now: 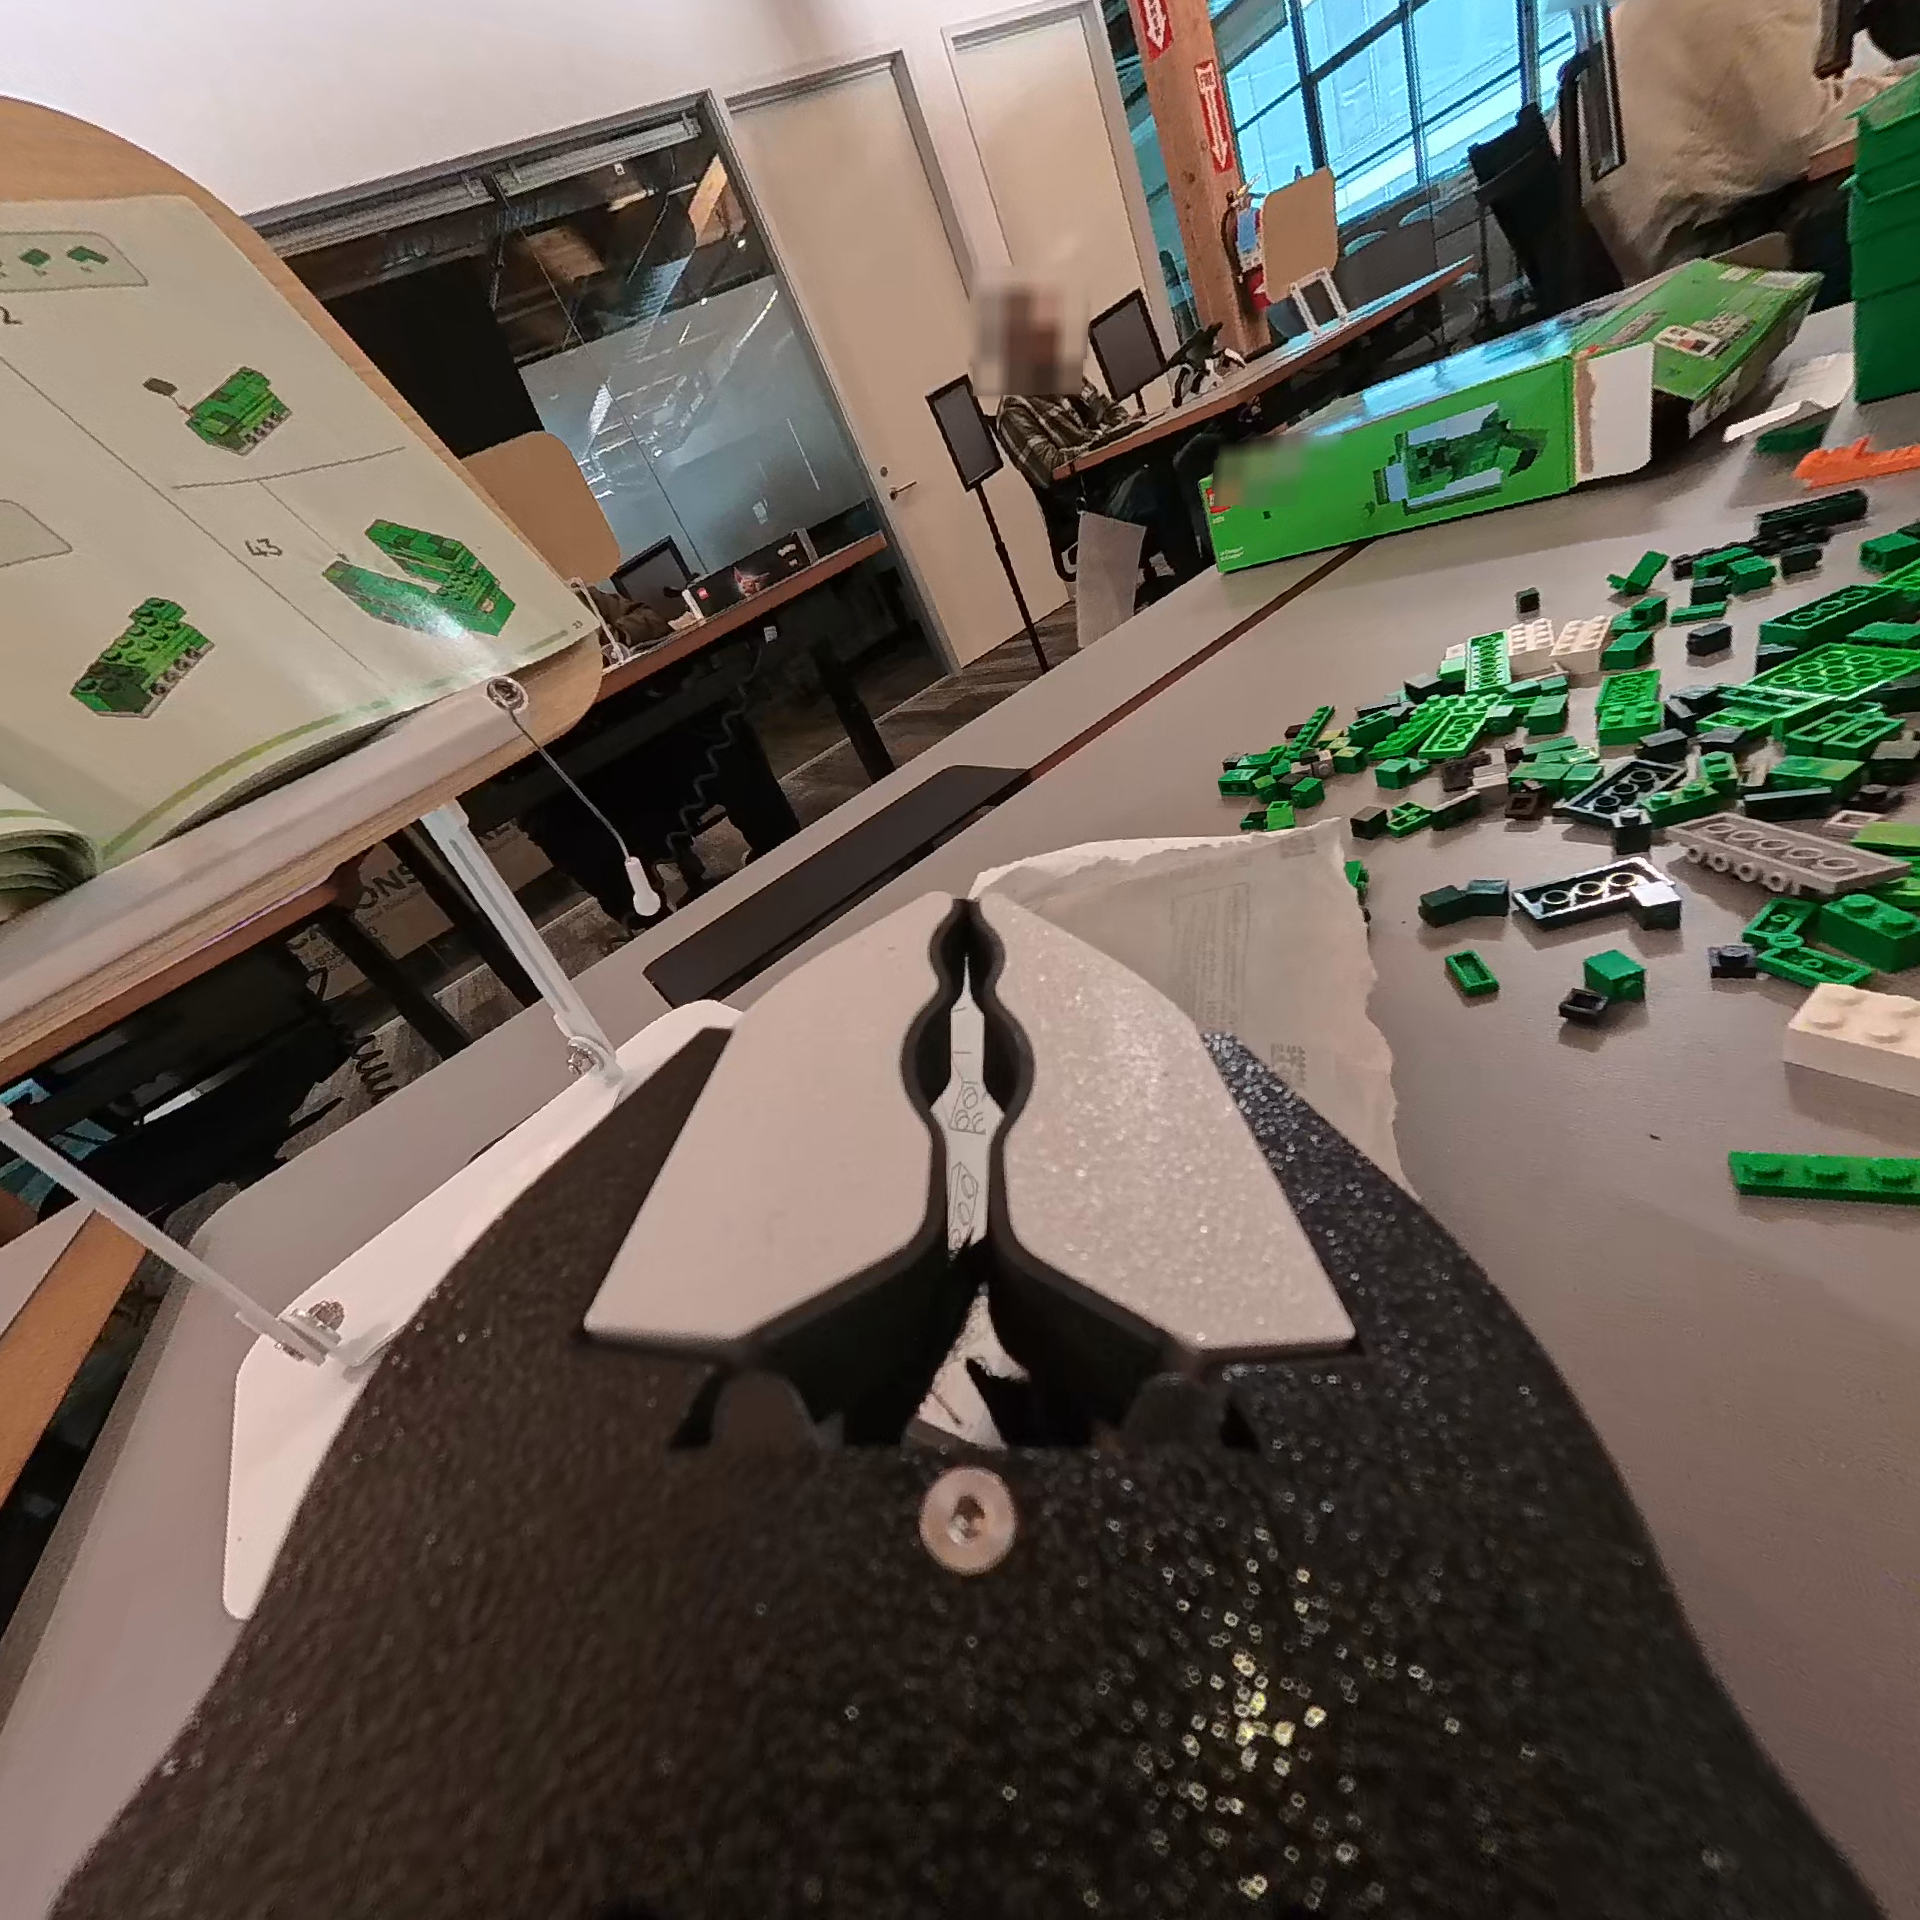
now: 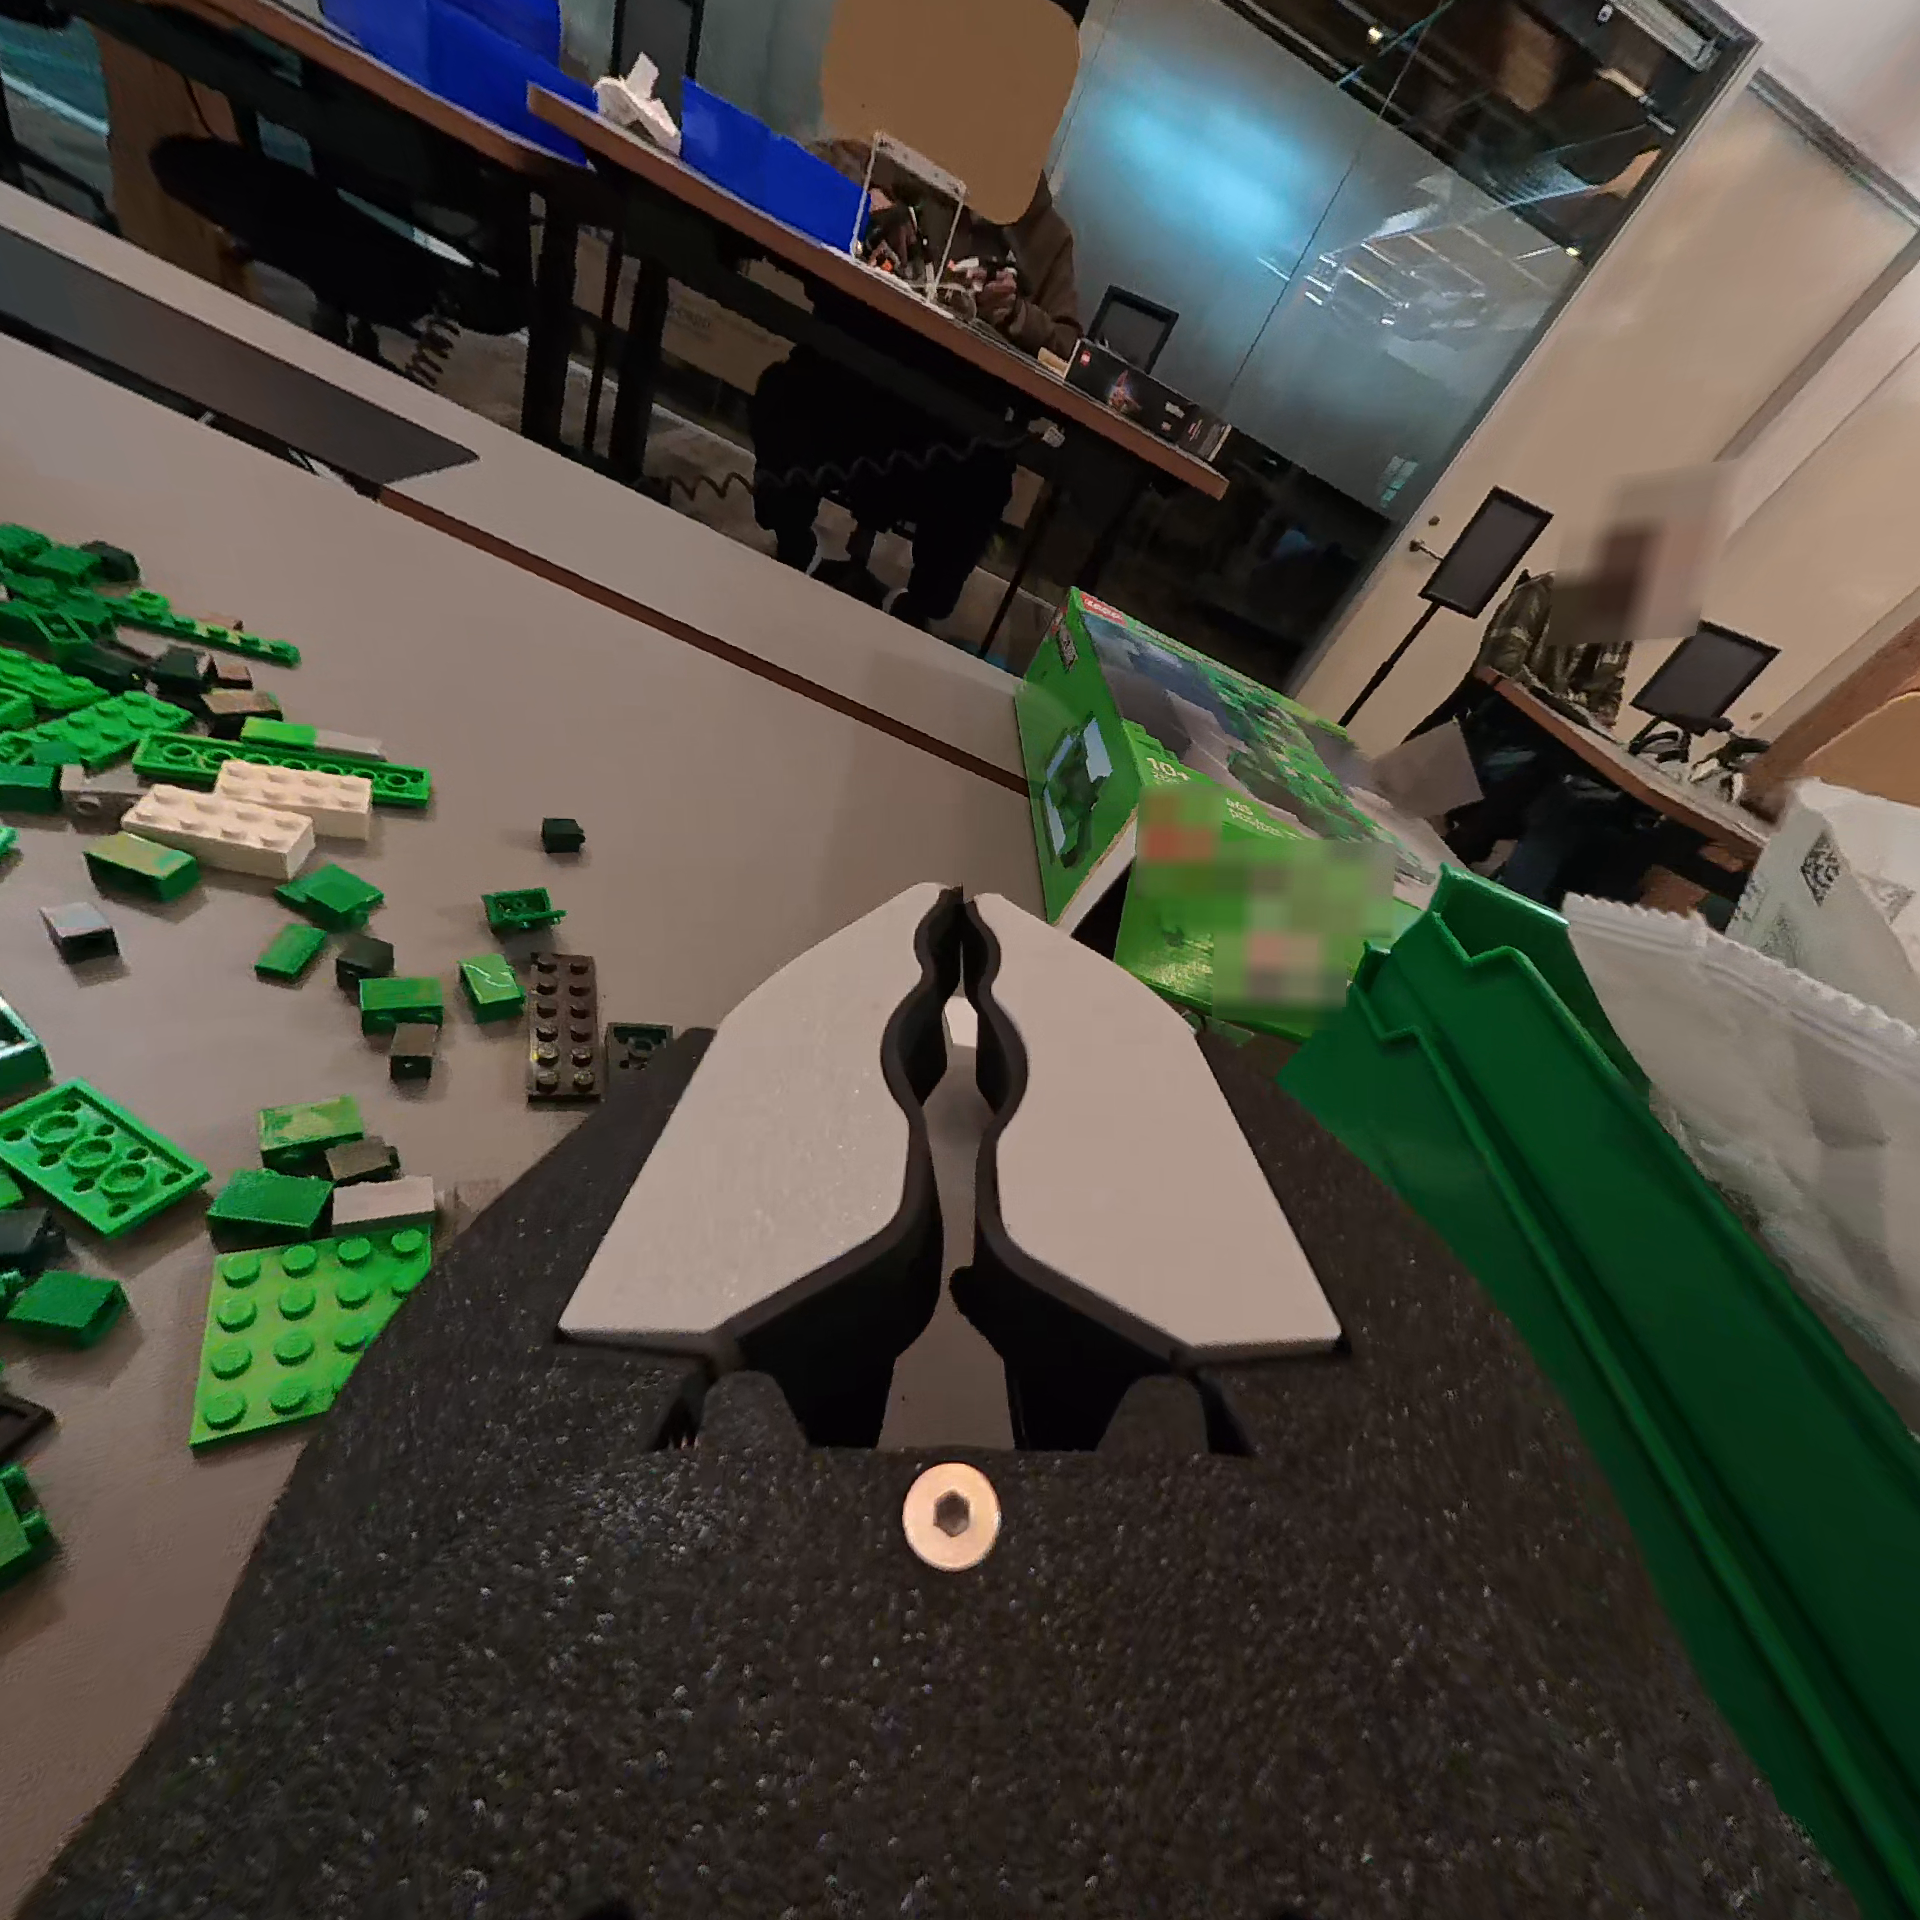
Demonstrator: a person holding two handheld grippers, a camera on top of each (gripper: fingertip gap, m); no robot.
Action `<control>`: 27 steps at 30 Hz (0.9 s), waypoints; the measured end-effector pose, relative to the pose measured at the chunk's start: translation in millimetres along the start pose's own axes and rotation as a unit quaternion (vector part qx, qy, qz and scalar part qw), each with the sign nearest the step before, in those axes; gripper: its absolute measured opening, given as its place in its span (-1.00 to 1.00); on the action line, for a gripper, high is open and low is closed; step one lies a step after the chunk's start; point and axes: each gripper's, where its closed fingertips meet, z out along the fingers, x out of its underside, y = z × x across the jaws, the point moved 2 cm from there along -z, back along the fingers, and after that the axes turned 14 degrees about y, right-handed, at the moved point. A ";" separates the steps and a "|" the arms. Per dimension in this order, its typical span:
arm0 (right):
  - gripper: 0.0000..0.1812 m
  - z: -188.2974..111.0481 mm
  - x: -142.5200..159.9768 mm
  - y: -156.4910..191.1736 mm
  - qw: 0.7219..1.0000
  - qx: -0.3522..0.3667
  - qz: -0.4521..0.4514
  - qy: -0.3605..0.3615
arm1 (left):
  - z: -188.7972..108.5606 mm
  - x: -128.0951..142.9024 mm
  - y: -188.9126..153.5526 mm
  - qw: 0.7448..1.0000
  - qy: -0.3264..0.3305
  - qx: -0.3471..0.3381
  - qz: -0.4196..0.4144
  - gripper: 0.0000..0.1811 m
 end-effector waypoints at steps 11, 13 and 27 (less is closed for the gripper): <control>-1.00 -7.1 -10.6 38.2 0.990 -0.105 -0.082 -0.041 | 0.5 0.2 -0.5 1.000 0.000 0.002 0.000 -1.00; -1.00 -31.9 -18.6 89.9 0.945 -0.291 -0.126 -0.082 | 0.7 0.1 -0.5 1.000 0.000 0.002 0.001 -1.00; -0.85 -24.6 16.1 181.4 0.829 -0.316 -0.443 0.128 | 1.7 -0.6 -1.8 1.000 0.000 0.004 0.004 -1.00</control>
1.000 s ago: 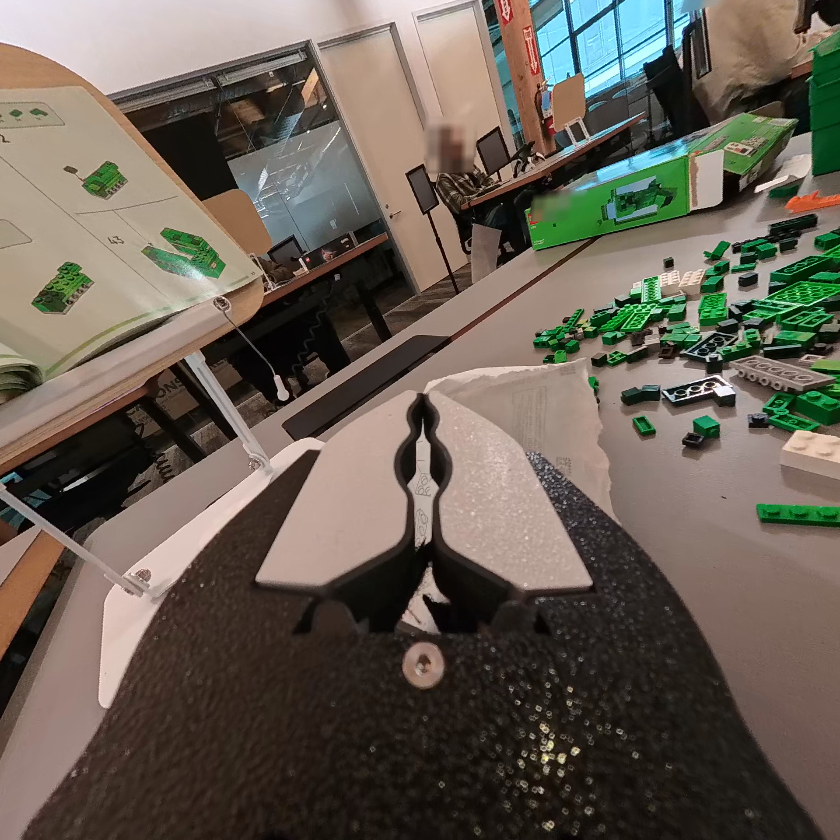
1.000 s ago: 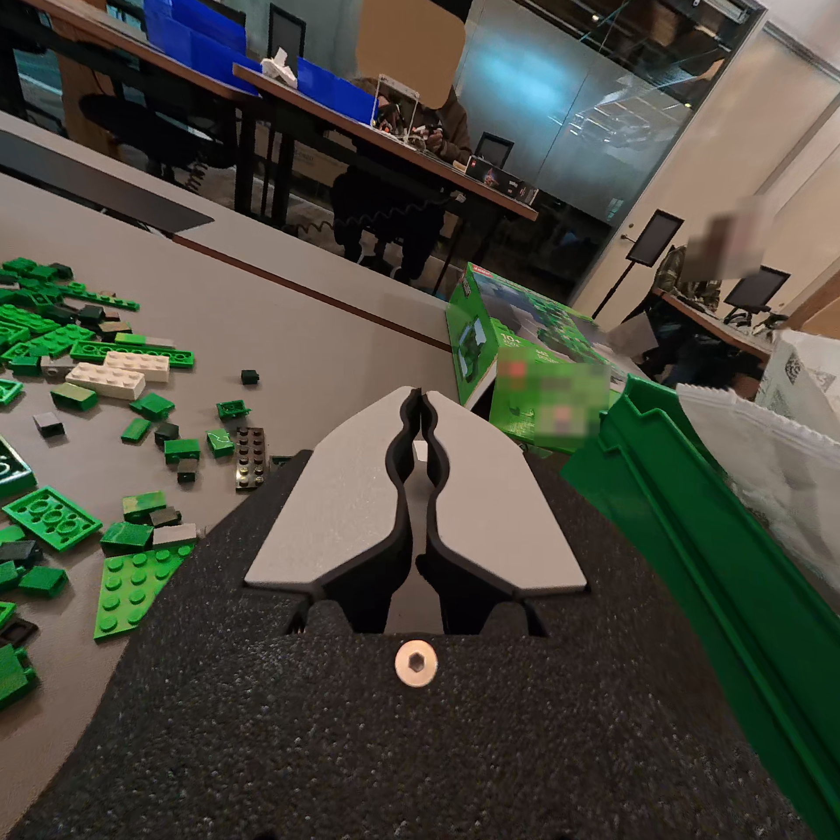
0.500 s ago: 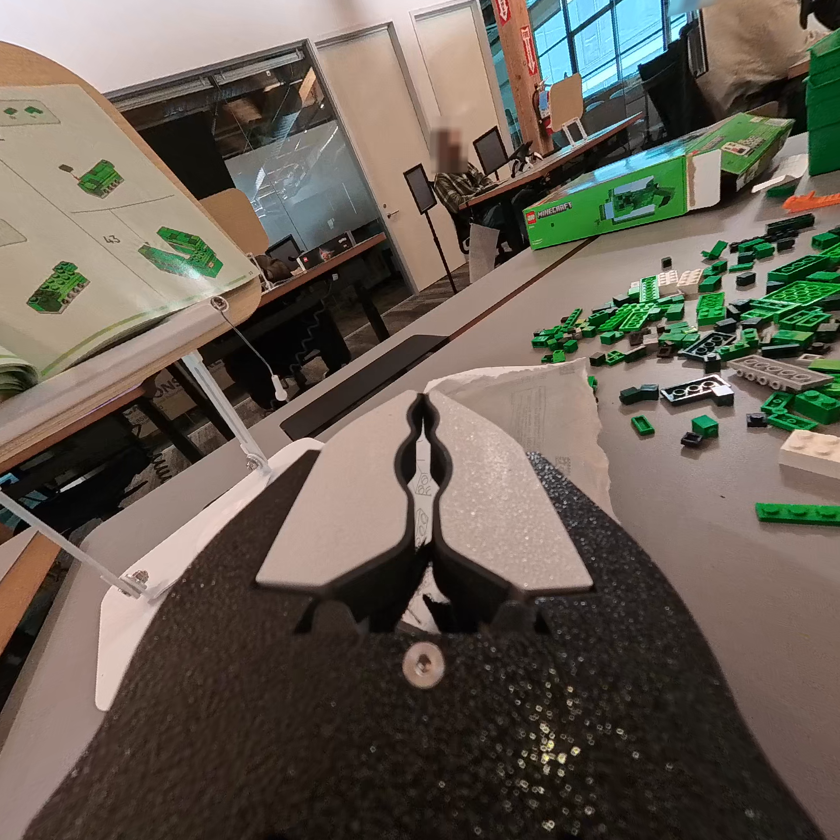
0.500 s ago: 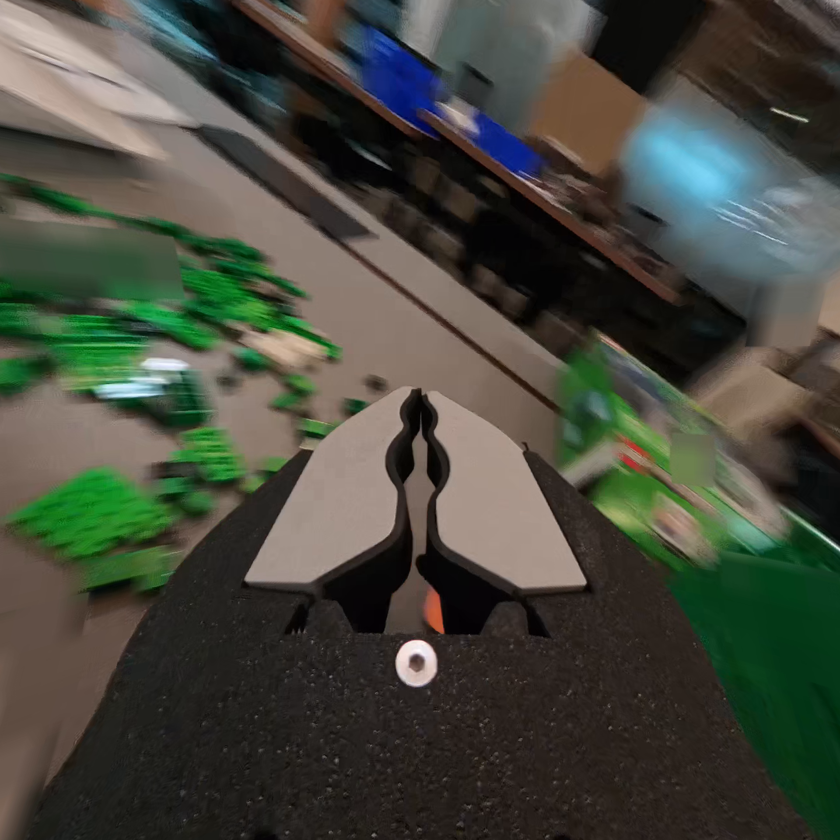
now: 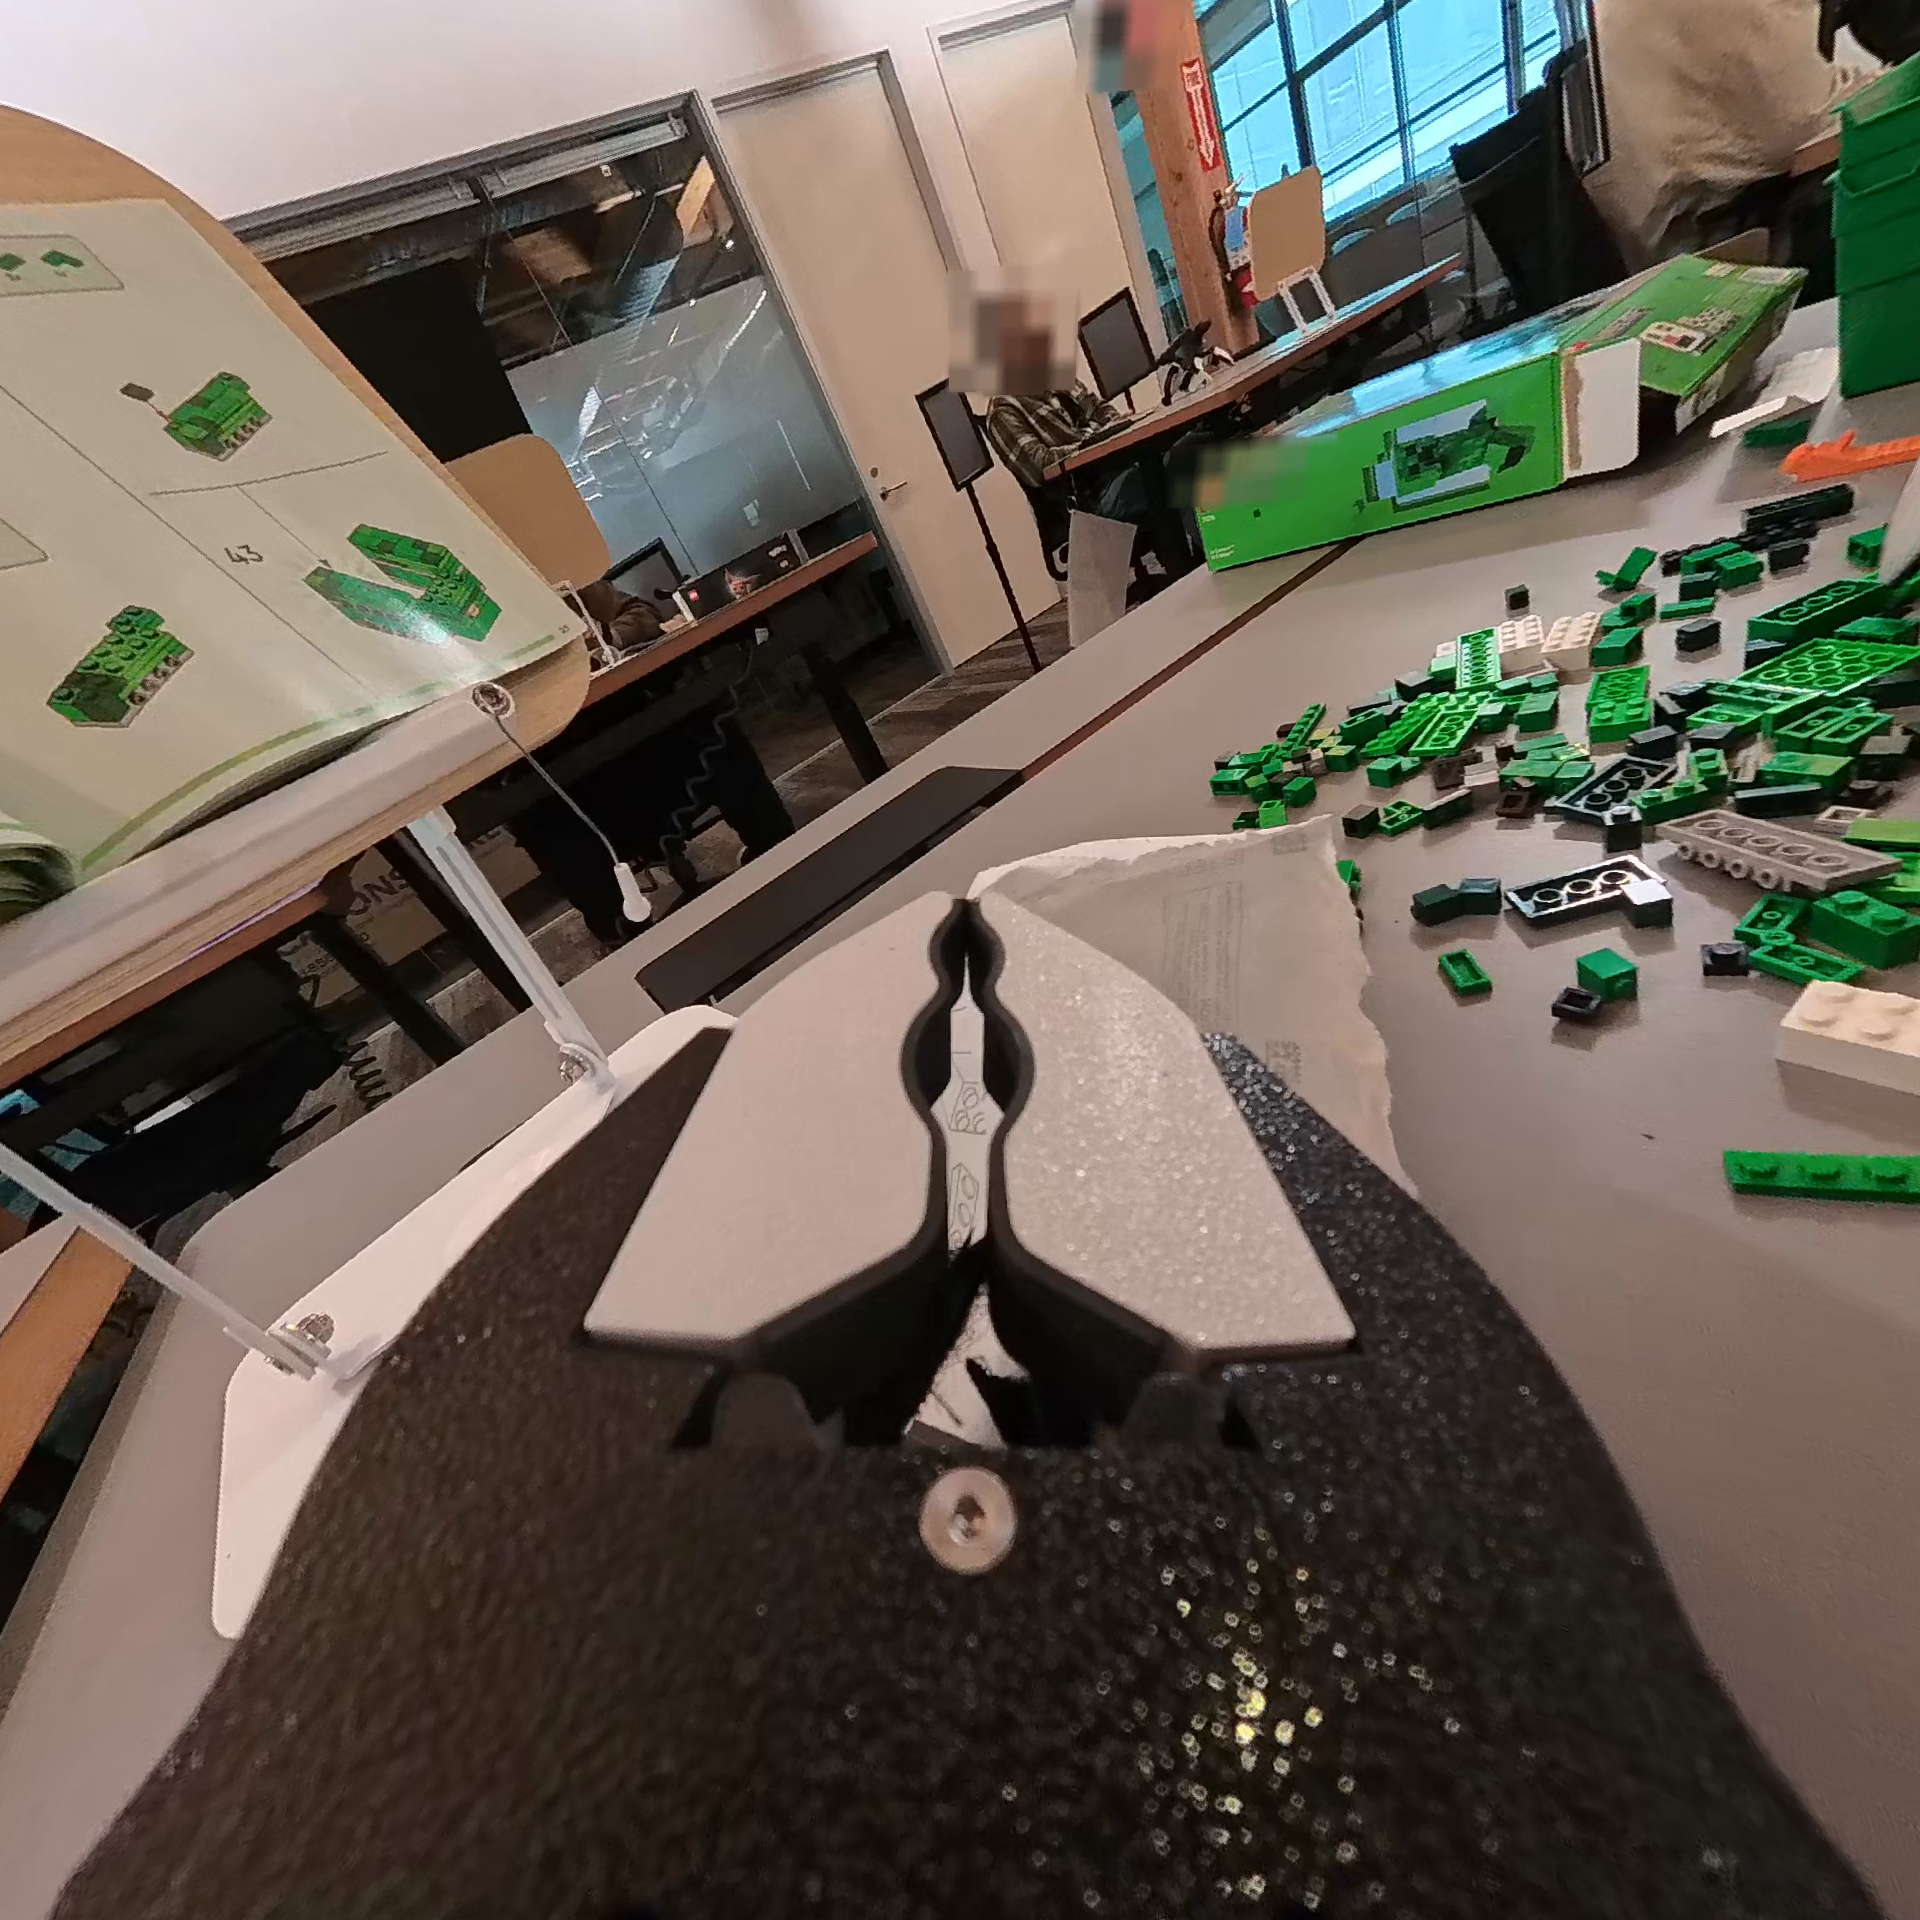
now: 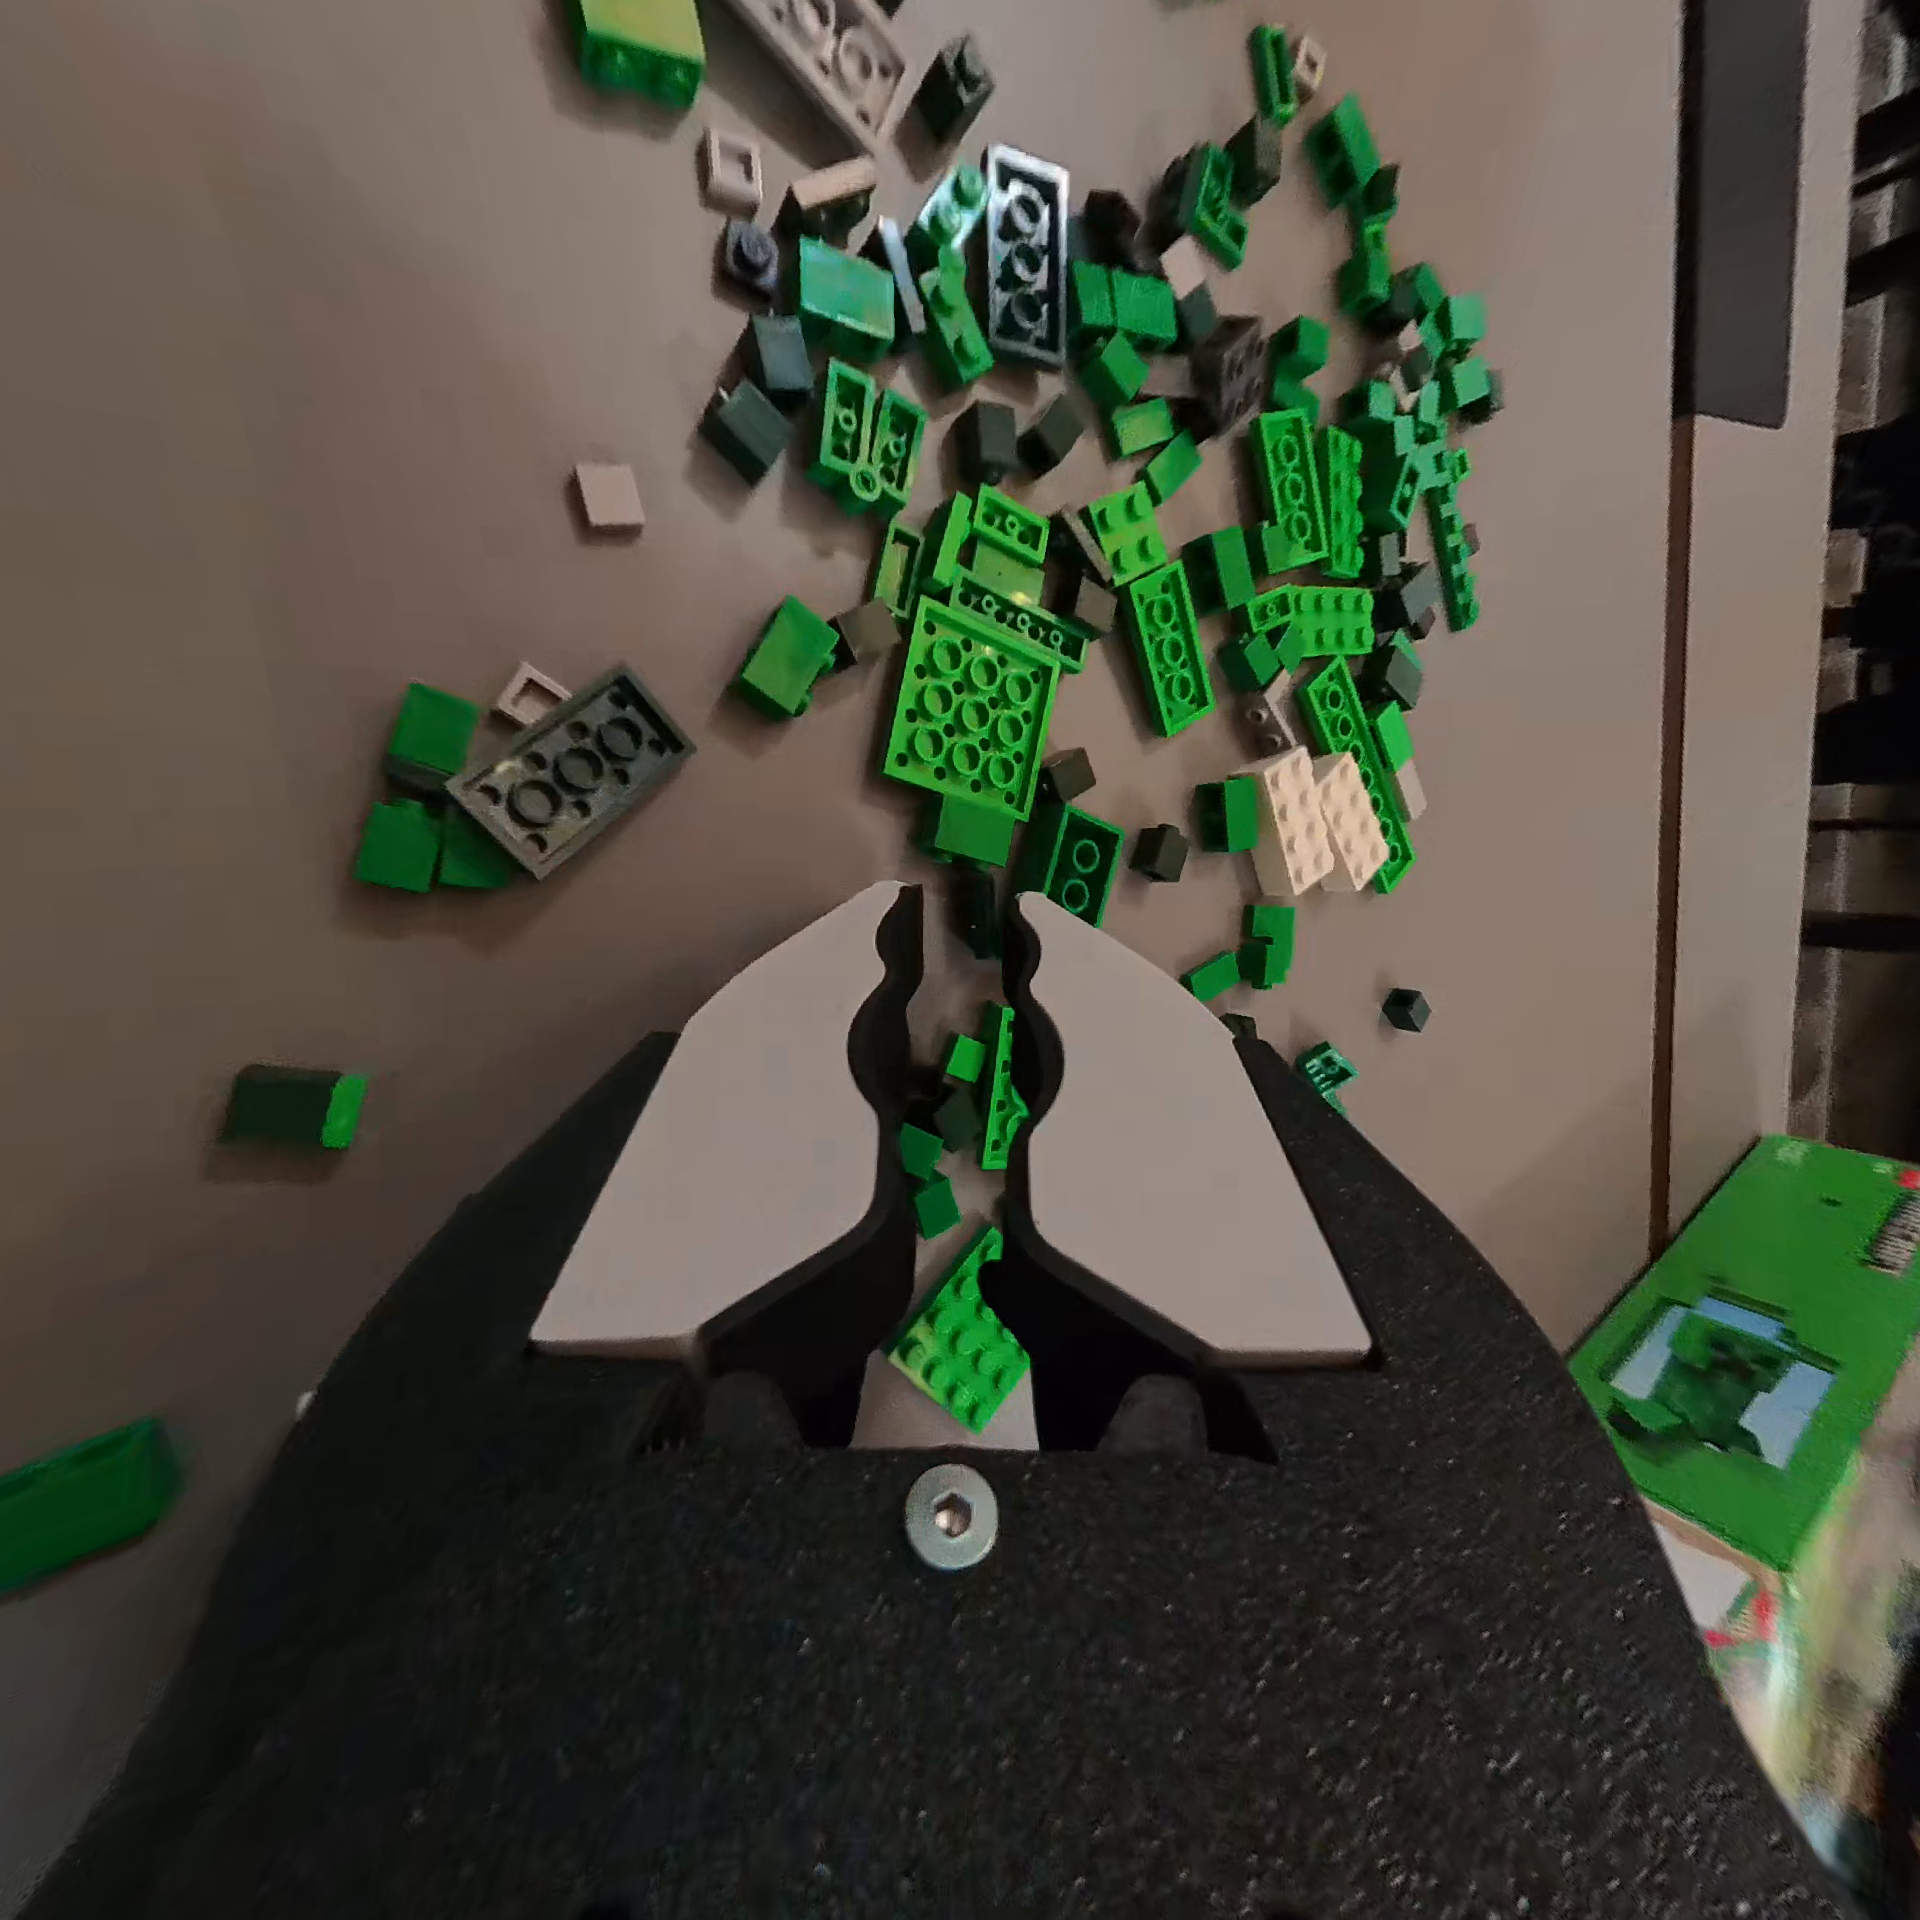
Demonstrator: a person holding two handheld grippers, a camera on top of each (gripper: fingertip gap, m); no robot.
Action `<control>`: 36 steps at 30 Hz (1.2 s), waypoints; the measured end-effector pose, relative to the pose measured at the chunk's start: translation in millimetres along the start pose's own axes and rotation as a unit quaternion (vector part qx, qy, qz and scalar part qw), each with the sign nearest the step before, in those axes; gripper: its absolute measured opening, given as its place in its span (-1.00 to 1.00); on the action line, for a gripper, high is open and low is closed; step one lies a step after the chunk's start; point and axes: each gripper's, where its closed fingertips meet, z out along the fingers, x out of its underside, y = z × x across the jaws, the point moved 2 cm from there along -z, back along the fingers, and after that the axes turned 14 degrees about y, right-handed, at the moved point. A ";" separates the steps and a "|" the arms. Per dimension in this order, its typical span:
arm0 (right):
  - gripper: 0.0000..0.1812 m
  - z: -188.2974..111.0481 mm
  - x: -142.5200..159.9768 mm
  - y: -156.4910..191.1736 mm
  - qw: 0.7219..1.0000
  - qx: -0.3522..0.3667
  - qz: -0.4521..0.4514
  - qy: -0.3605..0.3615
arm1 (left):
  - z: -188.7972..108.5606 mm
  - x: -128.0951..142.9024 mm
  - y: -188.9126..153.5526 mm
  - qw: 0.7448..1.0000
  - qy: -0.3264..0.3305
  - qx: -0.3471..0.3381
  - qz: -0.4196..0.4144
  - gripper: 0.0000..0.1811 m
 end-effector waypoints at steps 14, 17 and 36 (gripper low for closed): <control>-0.97 -19.8 -36.5 -16.1 0.994 0.062 0.010 -0.086 | -1.3 -9.5 -8.4 1.000 0.004 0.008 0.008 -1.00; -0.97 -36.5 -93.5 -14.9 0.979 0.107 -0.005 -0.171 | -2.7 -12.7 -10.7 1.000 0.008 0.005 0.016 -1.00; -0.83 -7.3 -270.4 1.3 0.957 0.220 -0.064 -0.180 | -5.6 -13.8 -11.6 0.999 -0.010 0.031 -0.023 -1.00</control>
